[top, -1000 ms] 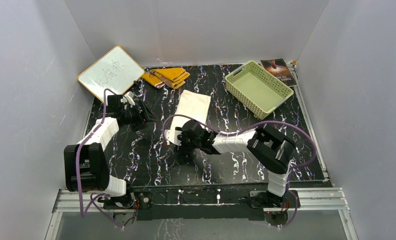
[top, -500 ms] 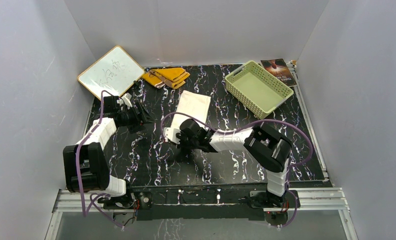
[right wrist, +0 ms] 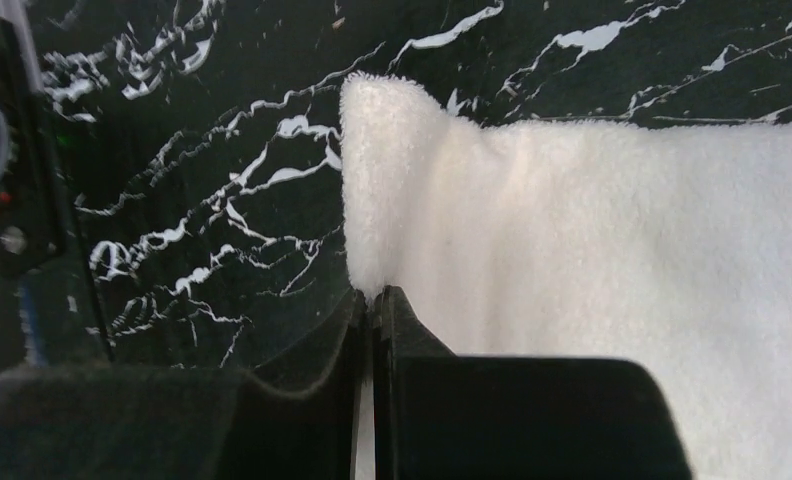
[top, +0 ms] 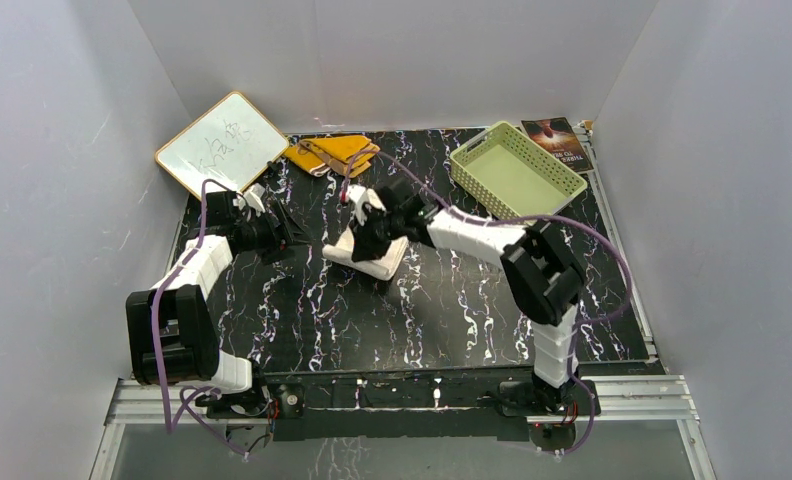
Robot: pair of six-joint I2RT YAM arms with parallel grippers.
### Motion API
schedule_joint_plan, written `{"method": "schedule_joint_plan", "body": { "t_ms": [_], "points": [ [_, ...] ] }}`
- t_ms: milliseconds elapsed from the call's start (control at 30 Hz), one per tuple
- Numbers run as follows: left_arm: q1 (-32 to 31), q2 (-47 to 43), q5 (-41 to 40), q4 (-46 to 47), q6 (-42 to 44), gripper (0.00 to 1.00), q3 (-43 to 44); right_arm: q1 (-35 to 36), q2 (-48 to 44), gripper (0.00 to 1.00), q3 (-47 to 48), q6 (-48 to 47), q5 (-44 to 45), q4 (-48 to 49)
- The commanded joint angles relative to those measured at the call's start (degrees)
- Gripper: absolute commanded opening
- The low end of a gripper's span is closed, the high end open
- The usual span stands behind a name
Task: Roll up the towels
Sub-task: Roll the towel at the center of the board.
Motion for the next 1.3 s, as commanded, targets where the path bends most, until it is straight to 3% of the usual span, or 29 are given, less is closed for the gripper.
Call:
{"method": "schedule_joint_plan", "body": {
  "t_ms": [0,200,467,667,733,867,967,1100,1267],
  "points": [
    [0.38,-1.06,5.82,2.72,-1.52,0.70,0.50,-5.38,9.18,0.00,11.90,10.32,-17.88,-10.52],
    [0.29,-0.54,9.85,5.07,-3.00,0.65,0.58,-8.15,18.27,0.00,19.82,12.09,-26.46,-15.76],
    [-0.59,-0.11,12.35,6.97,-4.26,0.64,0.60,-8.45,17.92,0.00,18.85,14.68,-27.65,-14.18],
    [-5.14,1.61,14.45,13.55,-9.49,0.59,-0.66,-8.55,18.43,0.00,15.32,18.11,-26.61,-9.16],
    [-7.32,2.28,14.12,15.41,-11.07,0.52,-1.34,-8.90,19.66,0.00,14.41,19.42,-25.82,-7.33],
    [-10.22,4.05,14.62,23.77,-18.27,0.15,-4.95,-10.47,22.03,0.00,11.99,23.18,-24.44,-2.33],
    [-11.45,6.28,15.62,32.86,-24.75,0.00,-8.46,-11.38,23.81,0.00,11.97,24.42,-23.07,-1.91],
    [-13.16,10.78,15.46,41.37,-29.32,0.00,-10.34,-11.45,25.20,0.00,12.88,24.01,-20.80,-4.40],
    [-13.80,17.37,12.29,44.65,-27.76,0.00,-11.11,-11.51,25.53,0.00,13.09,23.89,-19.65,-5.64]
  ]
}}
